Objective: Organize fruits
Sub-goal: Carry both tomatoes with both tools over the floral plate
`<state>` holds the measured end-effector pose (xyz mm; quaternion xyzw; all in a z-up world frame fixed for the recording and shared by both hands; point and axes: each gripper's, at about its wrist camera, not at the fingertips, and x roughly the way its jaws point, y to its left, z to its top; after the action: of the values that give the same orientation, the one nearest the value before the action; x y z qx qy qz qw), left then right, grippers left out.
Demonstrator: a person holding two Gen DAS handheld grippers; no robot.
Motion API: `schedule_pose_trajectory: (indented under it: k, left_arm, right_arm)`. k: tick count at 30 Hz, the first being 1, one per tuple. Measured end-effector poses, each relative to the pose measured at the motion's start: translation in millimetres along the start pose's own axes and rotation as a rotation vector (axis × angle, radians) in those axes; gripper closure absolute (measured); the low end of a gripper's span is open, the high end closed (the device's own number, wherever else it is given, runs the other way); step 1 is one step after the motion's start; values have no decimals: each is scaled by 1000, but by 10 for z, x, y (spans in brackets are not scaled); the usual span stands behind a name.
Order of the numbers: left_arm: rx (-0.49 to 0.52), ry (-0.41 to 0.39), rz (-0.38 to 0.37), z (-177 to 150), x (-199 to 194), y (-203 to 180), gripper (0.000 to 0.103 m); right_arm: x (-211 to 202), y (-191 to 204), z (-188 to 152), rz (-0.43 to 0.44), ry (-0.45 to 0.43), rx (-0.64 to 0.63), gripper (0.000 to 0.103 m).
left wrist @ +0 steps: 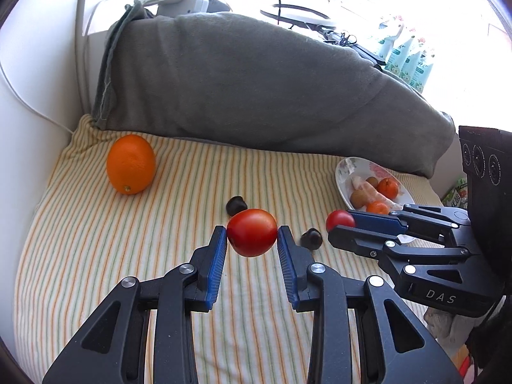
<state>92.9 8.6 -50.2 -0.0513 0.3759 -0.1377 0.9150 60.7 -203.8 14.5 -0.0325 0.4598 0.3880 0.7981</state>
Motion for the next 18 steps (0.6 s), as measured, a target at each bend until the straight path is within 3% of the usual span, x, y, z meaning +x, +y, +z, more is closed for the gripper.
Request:
schedule_pose_trajectory:
  k: [18]
  left_arm:
    - [93,-5,-81,98,59,-634,72]
  right_arm:
    - [-674,-618,-182,-77,-76,101,77]
